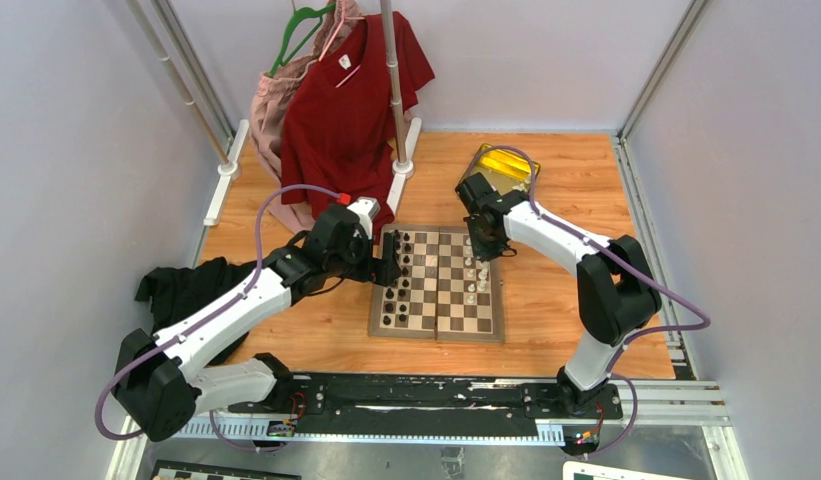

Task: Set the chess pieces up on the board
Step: Place the chess piece on the chessboard, then pick up the chess piece from the storage box.

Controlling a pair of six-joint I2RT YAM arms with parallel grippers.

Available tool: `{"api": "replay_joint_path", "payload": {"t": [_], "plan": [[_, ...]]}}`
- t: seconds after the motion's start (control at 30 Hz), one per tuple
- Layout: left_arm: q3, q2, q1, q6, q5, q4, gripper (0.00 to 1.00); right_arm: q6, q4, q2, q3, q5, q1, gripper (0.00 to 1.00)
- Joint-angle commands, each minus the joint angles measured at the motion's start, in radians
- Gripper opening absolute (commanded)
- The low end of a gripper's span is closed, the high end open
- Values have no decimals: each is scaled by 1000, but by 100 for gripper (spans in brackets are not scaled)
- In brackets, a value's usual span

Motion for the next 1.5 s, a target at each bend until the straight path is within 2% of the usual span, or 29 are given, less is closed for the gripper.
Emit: {"api": "replay_joint_path", "payload": {"t": [0.0,0.37,0.43,0.63,0.73,0.93,1.17,1.3,1.47], "plan": [[-3,11,-6,17,-3,22,97,-17,11,21,1,-15,-19,0],[6,32,-6,24,1,21,97,-14,23,25,-7,-36,-26,0],[9,36,-6,26,4,22,97,-14,19,22,-9,-38,-26,5],[13,43,-7,29,10,25,97,-22,1,3,-4,-41,-25,26],[14,43,-6,29,12,25,98,-22,-13,-7,7,-40,-25,31],[29,44,-6,37,10,23,97,-22,-58,-41,57,-32,-24,32],[39,48,-4,35,7,36,98,-41,-122,-75,204,28,-26,32],[59,65,-6,34,17,39,98,-71,-123,-39,297,86,-67,31],[78,90,-5,40,17,43,97,-103,-86,88,425,98,-168,31]]}}
